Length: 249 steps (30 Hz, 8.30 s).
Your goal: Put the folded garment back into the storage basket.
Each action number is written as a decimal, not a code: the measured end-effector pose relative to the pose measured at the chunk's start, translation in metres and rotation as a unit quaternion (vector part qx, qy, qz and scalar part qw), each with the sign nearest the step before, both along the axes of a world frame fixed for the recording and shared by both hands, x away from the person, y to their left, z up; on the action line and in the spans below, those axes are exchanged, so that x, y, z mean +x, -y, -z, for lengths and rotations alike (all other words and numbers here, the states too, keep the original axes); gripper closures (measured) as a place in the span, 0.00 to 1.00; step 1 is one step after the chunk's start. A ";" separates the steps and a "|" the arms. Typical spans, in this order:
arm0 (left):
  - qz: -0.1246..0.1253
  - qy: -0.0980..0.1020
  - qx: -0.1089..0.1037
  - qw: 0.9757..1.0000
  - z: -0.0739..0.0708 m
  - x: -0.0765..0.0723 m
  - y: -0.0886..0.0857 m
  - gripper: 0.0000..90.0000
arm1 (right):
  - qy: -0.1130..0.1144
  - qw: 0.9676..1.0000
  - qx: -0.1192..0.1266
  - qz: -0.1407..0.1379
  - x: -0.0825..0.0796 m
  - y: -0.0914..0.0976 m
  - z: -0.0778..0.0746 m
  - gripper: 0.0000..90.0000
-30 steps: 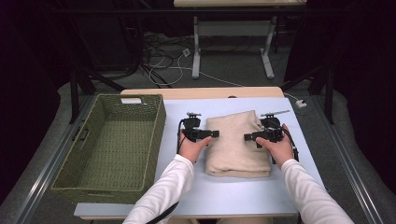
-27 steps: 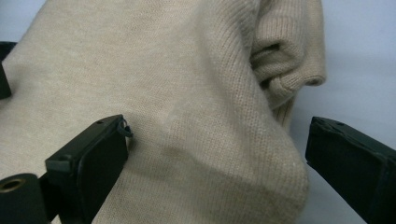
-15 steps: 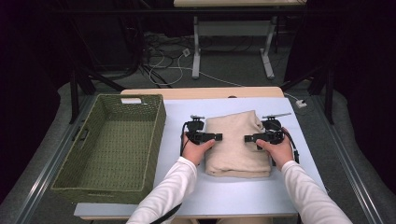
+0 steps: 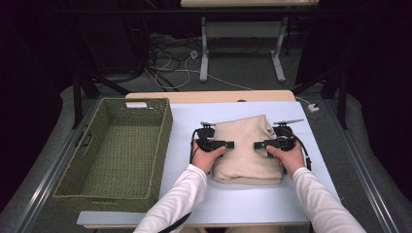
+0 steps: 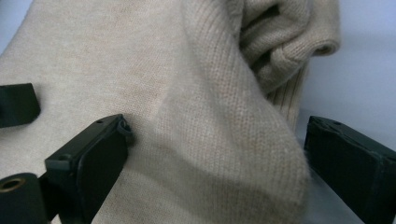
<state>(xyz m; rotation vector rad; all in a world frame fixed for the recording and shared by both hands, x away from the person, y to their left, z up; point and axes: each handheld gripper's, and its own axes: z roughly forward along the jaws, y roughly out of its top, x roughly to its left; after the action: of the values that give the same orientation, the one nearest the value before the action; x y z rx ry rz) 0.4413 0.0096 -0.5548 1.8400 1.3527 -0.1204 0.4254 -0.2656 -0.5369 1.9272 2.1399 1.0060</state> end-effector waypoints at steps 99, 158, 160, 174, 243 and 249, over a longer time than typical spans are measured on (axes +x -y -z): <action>-0.030 -0.009 0.009 0.999 -0.015 -0.009 0.012 0.60 | -0.017 0.991 0.096 0.088 -0.016 -0.007 -0.006 0.82; -0.006 -0.012 -0.045 0.999 -0.123 0.018 -0.014 0.64 | 0.017 0.987 0.139 0.075 -0.005 -0.022 -0.123 0.84; -0.007 -0.008 -0.043 0.999 -0.129 0.018 -0.018 0.64 | 0.017 0.987 0.141 0.075 -0.004 -0.024 -0.129 0.84; -0.014 -0.004 -0.043 0.999 -0.156 0.019 -0.043 0.64 | 0.023 0.986 0.153 0.063 0.002 -0.047 -0.149 0.84; -0.051 0.012 -0.039 0.998 -0.220 0.013 -0.156 0.65 | 0.050 0.988 0.148 0.011 0.013 -0.157 -0.208 0.84; -0.054 0.015 -0.042 0.998 -0.231 0.010 -0.176 0.65 | 0.051 0.988 0.147 0.005 0.012 -0.176 -0.219 0.84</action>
<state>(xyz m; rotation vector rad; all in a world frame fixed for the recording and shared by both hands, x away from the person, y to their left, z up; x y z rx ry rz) 0.4517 0.1853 -0.3237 1.6890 1.4018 -0.0925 0.4370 -0.0896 -0.3181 1.9512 2.0185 1.4565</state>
